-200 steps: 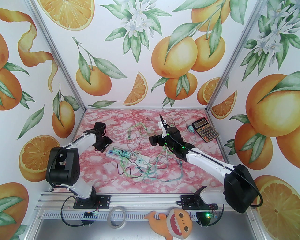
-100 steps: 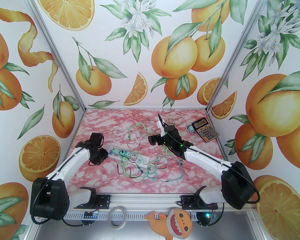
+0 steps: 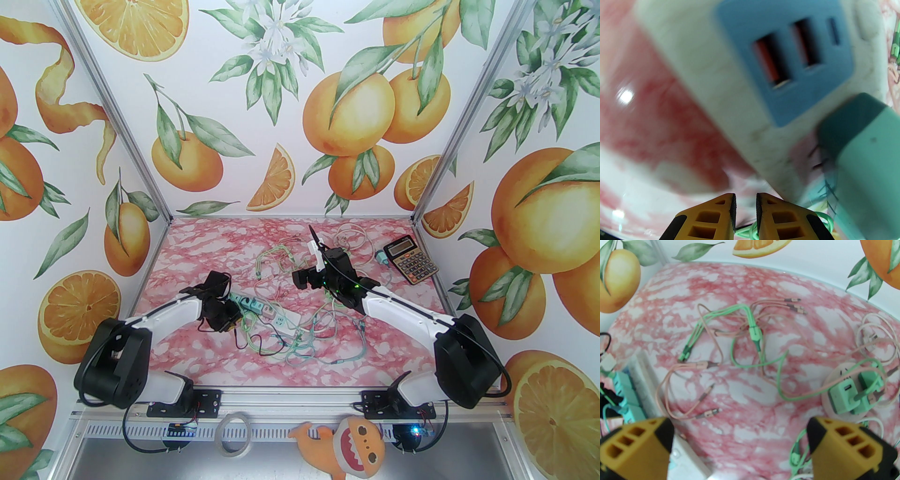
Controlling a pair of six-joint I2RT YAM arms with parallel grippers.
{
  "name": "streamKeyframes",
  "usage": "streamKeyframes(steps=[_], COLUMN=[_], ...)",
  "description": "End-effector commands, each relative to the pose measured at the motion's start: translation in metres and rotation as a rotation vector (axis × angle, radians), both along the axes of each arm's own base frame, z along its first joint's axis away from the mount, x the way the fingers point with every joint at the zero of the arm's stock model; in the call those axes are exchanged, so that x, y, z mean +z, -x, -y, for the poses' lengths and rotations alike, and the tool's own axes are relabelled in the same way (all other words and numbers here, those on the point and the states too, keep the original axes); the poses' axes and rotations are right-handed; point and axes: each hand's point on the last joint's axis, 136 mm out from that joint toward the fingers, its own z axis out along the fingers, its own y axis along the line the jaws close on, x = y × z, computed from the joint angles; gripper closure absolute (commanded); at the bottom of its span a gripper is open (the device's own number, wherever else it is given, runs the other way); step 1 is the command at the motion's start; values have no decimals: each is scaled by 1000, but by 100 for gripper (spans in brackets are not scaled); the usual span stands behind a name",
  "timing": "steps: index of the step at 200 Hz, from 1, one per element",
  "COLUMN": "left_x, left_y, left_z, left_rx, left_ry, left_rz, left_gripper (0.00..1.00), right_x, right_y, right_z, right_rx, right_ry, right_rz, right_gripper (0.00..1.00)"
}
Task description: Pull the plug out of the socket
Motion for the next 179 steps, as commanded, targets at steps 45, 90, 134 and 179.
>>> streamKeyframes(steps=[45, 90, 134, 179], left_x=[13, 4, 32, 69], left_y=[-103, -153, -166, -143], left_z=[25, 38, 28, 3], left_rx=[-30, -69, -89, -129], left_ry=[20, 12, -47, -124], left_rz=[232, 268, 328, 389], left_gripper=[76, 77, 68, 56], right_x=[19, 23, 35, 24], right_y=[4, 5, 16, 29], right_z=[2, 4, -14, -45], right_rx=[-17, -42, -6, 54], right_ry=[7, 101, 68, 54], right_rz=[29, 43, 1, -95], right_gripper=[0, 0, 0, 12])
